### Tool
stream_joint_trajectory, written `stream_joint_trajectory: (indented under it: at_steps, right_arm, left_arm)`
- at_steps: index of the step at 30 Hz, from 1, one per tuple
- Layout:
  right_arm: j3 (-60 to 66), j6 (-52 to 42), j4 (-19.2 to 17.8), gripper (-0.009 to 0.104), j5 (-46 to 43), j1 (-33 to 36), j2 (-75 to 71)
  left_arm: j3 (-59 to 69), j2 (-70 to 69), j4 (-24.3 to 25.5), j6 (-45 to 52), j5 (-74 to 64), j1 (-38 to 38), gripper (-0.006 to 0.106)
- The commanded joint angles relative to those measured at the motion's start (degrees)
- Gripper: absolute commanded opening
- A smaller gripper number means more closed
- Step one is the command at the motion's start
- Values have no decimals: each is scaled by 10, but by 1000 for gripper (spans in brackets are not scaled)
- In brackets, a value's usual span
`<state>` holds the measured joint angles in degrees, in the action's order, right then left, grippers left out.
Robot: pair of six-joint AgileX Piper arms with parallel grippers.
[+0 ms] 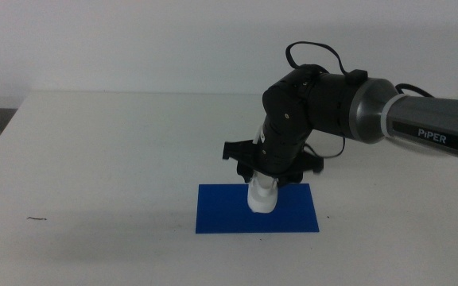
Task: Use one arm to grab the shoe from the table and place it on the mat.
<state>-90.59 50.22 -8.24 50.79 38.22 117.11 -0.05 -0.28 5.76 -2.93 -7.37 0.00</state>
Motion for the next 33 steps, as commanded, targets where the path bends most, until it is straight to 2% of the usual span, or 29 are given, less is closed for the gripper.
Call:
stream_joint_trajectory:
  at_steps: [1, 5, 8, 11, 13, 15, 20, 24, 29, 33]
  right_arm:
    - [-9, -170, -18, 17, -14, 1, -3]
    - [-10, -477, -14, 16, -4, 0, -3]
    - [-10, -666, -1, 11, 5, 0, -3]
    - [-10, -878, 24, 7, 19, 0, -3]
    - [-10, -1013, 55, 6, 37, 0, -3]
    - [-10, -1089, 74, 6, 52, 0, -1]
    - [-10, -1093, 78, 6, 49, 0, 0]
    - [-10, -1031, 82, 6, 47, 0, 11]
    - [-10, -1010, 82, 6, 35, 0, 27]
    - [-10, -973, 82, 13, -1, 0, 33]
  left_arm:
    - [1, 3, -2, -2, 7, 0, 94]
    - [1, 3, -2, -2, 7, 0, 94]
    - [1, 3, -2, -2, 7, 0, 94]
    - [1, 3, -2, -2, 7, 0, 94]
    - [1, 3, -2, -2, 7, 0, 94]
    - [1, 3, -2, -2, 7, 0, 94]
    - [1, 3, -2, -2, 7, 0, 94]
    - [1, 3, -2, -2, 7, 0, 94]
    - [1, 3, -2, -2, 7, 0, 94]
    - [1, 3, -2, -2, 7, 0, 94]
